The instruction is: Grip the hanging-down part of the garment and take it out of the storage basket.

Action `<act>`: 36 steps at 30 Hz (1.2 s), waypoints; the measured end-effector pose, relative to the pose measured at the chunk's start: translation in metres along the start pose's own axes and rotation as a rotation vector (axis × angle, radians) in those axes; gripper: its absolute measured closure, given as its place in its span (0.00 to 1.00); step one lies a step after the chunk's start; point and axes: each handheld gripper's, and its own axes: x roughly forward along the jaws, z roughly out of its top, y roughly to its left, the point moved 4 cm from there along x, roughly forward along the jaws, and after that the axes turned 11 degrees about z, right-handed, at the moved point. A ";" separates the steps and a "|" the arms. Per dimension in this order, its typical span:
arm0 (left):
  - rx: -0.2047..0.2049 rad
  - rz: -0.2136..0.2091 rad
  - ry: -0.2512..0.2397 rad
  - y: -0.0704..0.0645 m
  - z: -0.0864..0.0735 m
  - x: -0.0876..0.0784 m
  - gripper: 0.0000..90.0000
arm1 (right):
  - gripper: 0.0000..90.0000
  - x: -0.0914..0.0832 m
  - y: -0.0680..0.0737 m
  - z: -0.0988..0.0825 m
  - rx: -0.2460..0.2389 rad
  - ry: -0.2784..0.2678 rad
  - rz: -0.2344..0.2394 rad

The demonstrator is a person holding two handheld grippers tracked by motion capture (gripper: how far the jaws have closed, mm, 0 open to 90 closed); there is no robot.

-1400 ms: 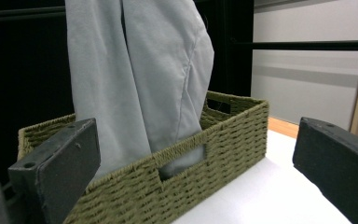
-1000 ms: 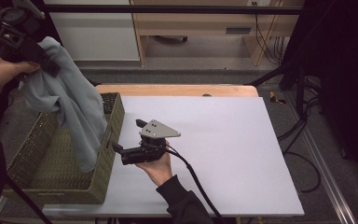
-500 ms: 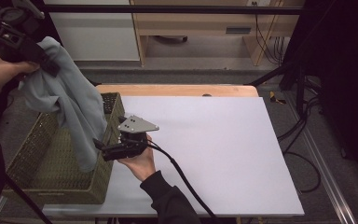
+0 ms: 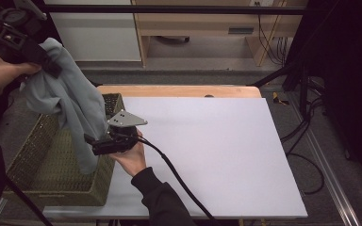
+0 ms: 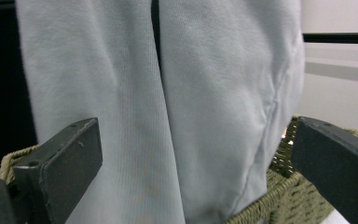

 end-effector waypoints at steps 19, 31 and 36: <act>0.013 0.005 -0.013 -0.001 -0.001 -0.006 0.86 | 0.54 0.034 -0.006 -0.015 0.013 0.075 -0.065; 0.003 0.004 -0.014 0.000 0.000 -0.005 0.86 | 0.96 0.026 -0.003 -0.012 -0.012 0.113 -0.068; 0.000 0.006 -0.021 0.001 0.000 -0.008 0.86 | 0.96 0.021 -0.002 -0.008 -0.012 0.104 -0.048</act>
